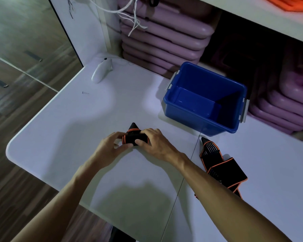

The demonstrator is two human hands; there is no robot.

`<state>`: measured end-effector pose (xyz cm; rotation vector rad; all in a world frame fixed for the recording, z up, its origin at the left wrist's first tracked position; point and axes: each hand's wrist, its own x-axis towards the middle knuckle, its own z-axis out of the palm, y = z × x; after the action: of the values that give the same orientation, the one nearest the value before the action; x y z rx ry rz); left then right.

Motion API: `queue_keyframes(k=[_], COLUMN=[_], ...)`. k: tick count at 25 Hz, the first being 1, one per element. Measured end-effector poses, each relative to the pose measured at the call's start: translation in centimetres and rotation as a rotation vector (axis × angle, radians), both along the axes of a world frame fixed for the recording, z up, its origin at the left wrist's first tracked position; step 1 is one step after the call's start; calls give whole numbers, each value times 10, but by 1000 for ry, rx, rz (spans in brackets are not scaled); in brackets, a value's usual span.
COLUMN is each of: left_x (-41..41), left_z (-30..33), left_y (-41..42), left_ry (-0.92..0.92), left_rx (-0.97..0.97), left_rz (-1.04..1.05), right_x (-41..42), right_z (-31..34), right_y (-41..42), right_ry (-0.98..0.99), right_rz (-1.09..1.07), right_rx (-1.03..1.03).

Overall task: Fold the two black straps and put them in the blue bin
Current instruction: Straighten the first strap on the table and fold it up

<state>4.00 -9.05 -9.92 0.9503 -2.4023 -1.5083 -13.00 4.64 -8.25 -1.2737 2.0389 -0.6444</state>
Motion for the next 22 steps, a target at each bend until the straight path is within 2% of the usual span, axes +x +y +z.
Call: queue_keyframes(k=[3, 5, 9, 13, 17, 22], left_x=[-1, -2, -20, -62, -105, -123], left_z=[-1, -1, -2, -3, -3, -14], left_y=[-2, 0, 12, 33, 39, 27], left_ry=[25, 35, 82, 155, 208, 245], left_rx=[101, 54, -167, -385, -473, -524], left_rz=[16, -71, -241, -314, -327, -376], right_x=[3, 5, 1, -8, -22, -25], right_z=[7, 7, -5, -12, -13, -11], right_y=[5, 10, 31, 55, 54, 42], right_ry=[-208, -233, -24, 240, 272, 315], right_rz=[-71, -72, -93, -290, -508, -630], right_rx=[-47, -33, -95, -150, -133, -146])
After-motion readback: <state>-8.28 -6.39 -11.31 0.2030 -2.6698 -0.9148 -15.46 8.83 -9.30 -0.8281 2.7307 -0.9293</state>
